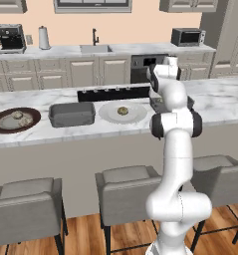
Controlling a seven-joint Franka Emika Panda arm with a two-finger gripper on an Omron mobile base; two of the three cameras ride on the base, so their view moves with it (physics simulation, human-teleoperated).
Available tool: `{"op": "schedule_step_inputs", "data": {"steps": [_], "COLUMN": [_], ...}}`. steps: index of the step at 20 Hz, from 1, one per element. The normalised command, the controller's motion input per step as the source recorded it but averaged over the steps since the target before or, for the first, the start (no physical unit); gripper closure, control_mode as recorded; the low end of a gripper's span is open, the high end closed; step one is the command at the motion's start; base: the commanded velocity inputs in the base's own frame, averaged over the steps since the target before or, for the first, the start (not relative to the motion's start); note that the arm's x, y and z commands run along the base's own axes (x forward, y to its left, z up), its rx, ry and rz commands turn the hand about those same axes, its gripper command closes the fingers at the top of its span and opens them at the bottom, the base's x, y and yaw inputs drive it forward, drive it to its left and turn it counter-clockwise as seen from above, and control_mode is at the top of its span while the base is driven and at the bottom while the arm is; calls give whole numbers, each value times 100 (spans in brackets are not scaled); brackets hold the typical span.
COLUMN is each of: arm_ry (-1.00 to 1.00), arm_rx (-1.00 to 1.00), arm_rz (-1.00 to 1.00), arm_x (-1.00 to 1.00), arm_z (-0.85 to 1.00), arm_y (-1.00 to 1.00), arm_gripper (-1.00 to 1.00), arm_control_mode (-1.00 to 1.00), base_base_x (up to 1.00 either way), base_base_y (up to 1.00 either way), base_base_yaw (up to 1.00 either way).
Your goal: Place two dumplings into each of the tupperware containers and then place the containers in the fridge.
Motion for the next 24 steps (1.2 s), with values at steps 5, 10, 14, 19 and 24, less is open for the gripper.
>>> {"op": "schedule_step_inputs", "data": {"steps": [5, 10, 14, 19, 24], "arm_ry": [-4, -38, -45, -47, -32], "arm_rx": [0, 0, -3, -13, -13], "arm_rz": [0, 0, 0, 2, 0], "arm_x": [-43, -37, -74, -88, -32], "arm_z": [4, 5, -17, -40, -10], "arm_y": [1, 38, 100, 100, 100], "arm_gripper": [-100, -100, -100, -100, -100], "arm_control_mode": [-100, -100, -100, -100, -100], "base_base_x": [0, 0, 0, 0, 0], "base_base_y": [0, 0, 0, 0, 0], "base_base_yaw": [0, 0, 0, 0, 0]}}
